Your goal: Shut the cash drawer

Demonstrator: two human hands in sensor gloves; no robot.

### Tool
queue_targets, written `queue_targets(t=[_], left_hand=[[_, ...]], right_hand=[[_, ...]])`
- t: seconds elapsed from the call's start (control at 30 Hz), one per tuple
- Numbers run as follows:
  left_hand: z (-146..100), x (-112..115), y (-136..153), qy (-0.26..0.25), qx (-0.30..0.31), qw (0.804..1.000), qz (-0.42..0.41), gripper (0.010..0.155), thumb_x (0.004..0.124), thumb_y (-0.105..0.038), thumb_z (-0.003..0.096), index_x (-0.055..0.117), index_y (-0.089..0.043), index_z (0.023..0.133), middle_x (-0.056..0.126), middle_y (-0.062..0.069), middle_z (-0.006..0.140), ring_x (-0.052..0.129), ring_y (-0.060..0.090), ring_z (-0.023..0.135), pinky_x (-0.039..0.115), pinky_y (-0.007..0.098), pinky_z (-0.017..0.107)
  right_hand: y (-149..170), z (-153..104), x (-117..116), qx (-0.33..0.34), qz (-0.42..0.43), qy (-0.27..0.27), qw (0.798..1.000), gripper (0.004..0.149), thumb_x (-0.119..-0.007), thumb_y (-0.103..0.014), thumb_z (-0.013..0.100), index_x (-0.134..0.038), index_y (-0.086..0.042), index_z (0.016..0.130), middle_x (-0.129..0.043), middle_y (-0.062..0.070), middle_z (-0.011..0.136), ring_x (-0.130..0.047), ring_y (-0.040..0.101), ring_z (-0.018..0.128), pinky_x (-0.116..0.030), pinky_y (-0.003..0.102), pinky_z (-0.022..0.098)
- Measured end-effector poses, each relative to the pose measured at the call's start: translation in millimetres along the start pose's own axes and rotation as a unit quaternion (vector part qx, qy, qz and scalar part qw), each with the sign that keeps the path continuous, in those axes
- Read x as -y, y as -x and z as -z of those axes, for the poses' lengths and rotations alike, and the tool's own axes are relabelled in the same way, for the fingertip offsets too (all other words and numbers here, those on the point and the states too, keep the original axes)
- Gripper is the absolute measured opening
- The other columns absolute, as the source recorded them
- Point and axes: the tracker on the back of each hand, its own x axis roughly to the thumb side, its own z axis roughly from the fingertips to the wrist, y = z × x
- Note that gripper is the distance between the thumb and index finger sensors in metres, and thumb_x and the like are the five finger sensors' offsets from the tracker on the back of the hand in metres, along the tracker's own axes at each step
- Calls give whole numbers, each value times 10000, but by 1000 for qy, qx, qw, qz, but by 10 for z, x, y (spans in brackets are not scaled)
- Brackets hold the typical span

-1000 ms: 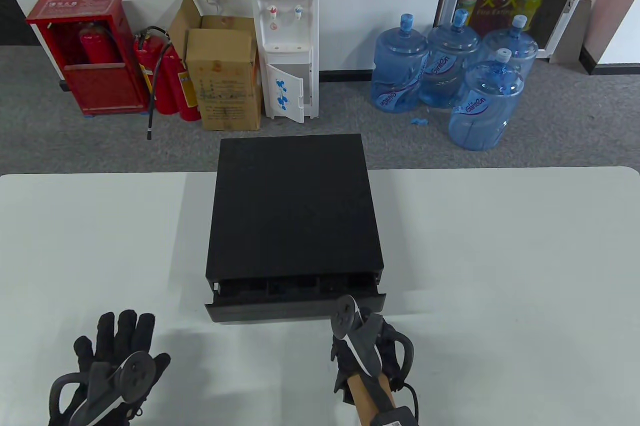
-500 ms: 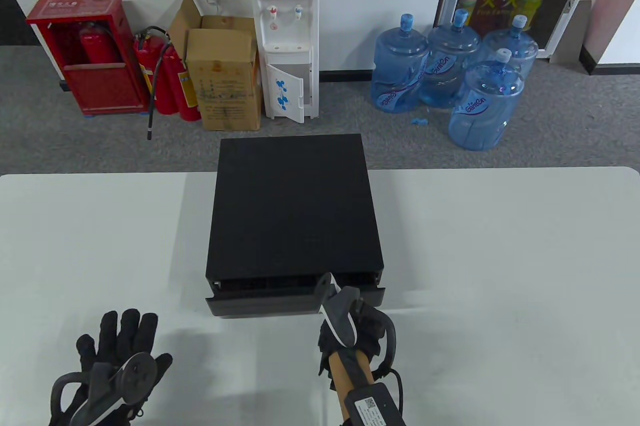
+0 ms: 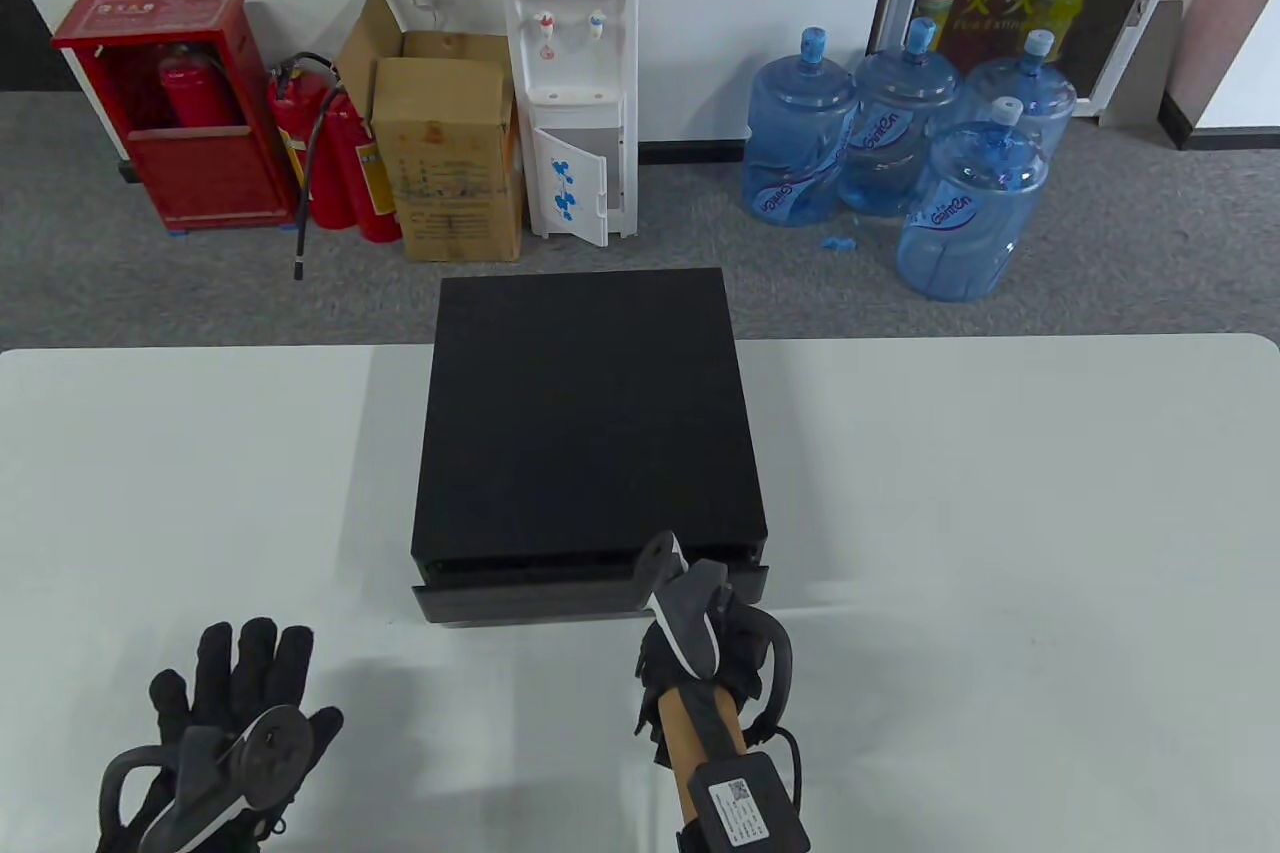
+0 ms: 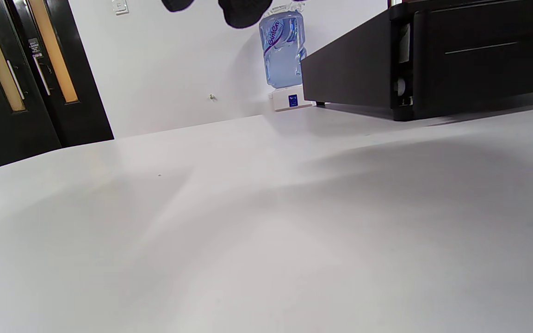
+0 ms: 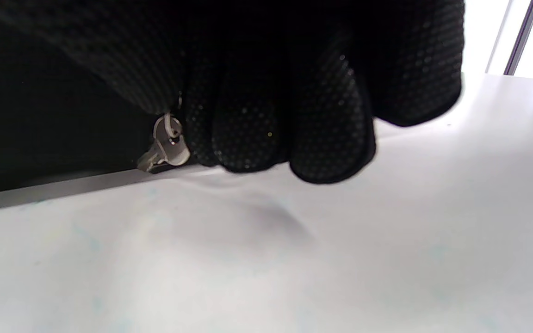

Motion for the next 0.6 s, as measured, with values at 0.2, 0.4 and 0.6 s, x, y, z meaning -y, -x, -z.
queue_targets(t=[0.2,0.4,0.6], left_hand=[[-1,-4,-6,-1,0,1000,1,816,448,-692,502,234,-308,1190,328,113,1301,279,456,1194,337,742,759],[0,-11,-8,-5,0,1000,0,816,445,-693,502,230,-311,1190,325,112,1302,270,458,1195,333,744,758],[1,-15,-21,-5,4,1000,1,816,444,-693,502,231,-311,1190,321,112,1303,270,457,1195,331,745,758]], right_hand=[[16,25,22,-6,12,-4,1000,426,-784,-478,420,-951,-202,698,-1041,27,594,-1060,219,488,-884,481,466],[20,37,42,-14,26,-15,999,426,-779,-475,420,-948,-205,702,-1040,27,595,-1059,219,490,-882,481,468],[7,94,72,-17,35,-16,999,426,-781,-486,419,-952,-213,698,-1043,18,590,-1062,211,489,-886,475,471]])
